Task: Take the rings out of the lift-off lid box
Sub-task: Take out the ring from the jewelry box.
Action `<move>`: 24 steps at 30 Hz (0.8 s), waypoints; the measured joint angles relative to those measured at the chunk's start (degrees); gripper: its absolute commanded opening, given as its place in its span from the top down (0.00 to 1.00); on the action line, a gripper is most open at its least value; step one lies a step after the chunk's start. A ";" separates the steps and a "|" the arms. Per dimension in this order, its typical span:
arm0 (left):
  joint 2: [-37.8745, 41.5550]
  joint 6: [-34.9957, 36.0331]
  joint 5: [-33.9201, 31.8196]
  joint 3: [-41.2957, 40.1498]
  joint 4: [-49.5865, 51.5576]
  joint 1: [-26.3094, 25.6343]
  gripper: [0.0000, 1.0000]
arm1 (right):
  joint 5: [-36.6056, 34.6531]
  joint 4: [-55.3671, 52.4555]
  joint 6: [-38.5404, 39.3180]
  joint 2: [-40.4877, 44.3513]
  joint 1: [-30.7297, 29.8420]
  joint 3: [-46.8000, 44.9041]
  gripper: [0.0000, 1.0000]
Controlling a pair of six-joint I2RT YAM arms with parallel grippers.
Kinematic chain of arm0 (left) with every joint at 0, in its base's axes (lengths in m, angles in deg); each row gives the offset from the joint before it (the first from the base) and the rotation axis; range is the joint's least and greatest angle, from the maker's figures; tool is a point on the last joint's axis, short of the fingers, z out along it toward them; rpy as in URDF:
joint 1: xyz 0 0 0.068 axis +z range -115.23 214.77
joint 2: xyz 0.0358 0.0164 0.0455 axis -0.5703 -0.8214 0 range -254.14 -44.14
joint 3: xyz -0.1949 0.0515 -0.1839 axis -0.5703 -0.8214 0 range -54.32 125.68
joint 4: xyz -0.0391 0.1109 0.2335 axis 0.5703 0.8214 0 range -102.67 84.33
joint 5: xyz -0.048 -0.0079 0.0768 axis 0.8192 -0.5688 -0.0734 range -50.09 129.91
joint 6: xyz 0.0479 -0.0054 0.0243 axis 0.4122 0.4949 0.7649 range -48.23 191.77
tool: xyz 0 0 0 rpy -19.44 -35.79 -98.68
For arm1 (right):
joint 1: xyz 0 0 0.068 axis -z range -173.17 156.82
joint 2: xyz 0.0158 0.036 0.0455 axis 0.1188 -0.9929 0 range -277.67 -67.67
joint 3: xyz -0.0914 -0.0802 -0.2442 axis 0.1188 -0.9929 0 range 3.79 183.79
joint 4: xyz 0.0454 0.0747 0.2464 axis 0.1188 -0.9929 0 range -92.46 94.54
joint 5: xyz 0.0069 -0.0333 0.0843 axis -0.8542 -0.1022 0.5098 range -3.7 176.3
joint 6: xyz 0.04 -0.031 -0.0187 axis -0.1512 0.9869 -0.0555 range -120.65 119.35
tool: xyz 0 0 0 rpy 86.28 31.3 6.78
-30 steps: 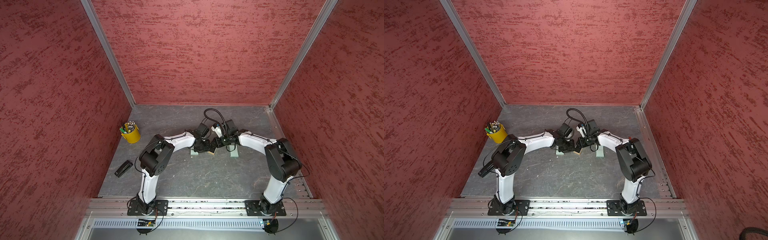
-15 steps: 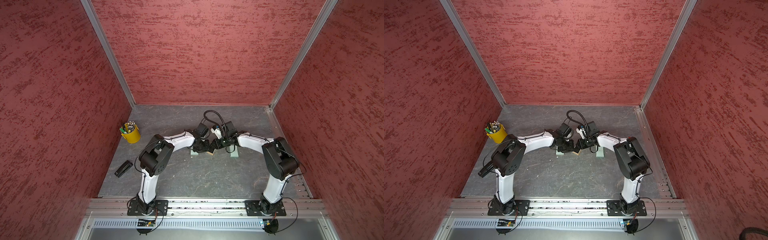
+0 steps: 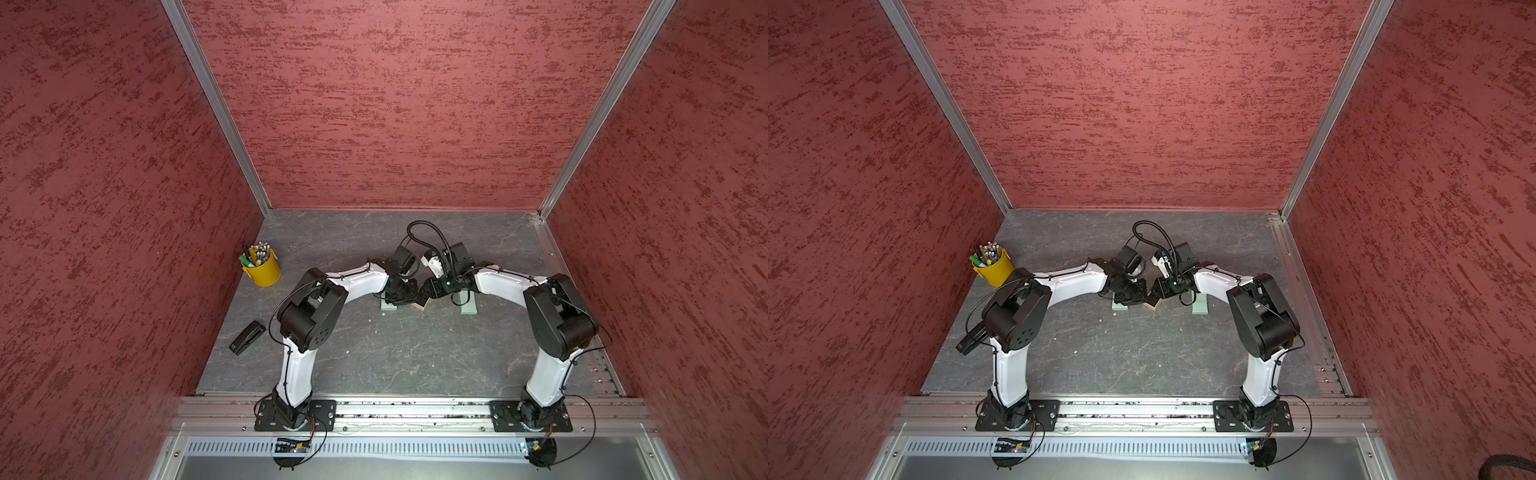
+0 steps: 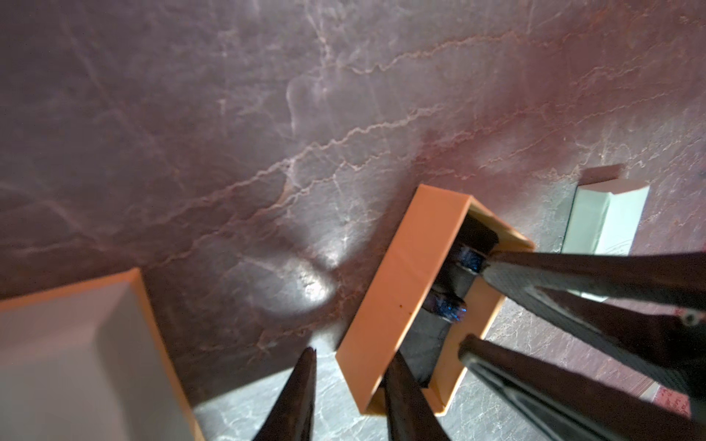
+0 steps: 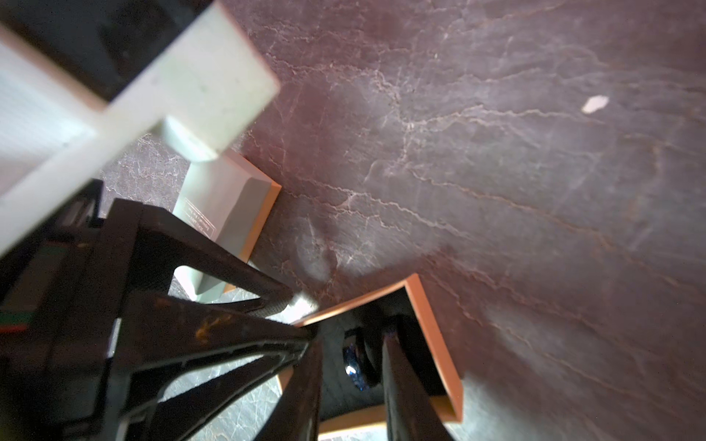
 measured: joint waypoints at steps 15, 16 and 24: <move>0.00 0.46 -0.04 0.00 0.24 0.00 0.67 | 1.40 -0.44 0.35 0.90 -0.96 -0.37 0.72; 0.00 0.52 -0.07 0.00 0.31 0.00 0.67 | 1.40 -0.48 0.44 0.90 -1.11 -0.39 0.72; 0.00 0.87 -0.09 0.00 0.46 0.00 0.67 | -0.52 -1.95 0.55 0.90 -1.44 -0.37 0.72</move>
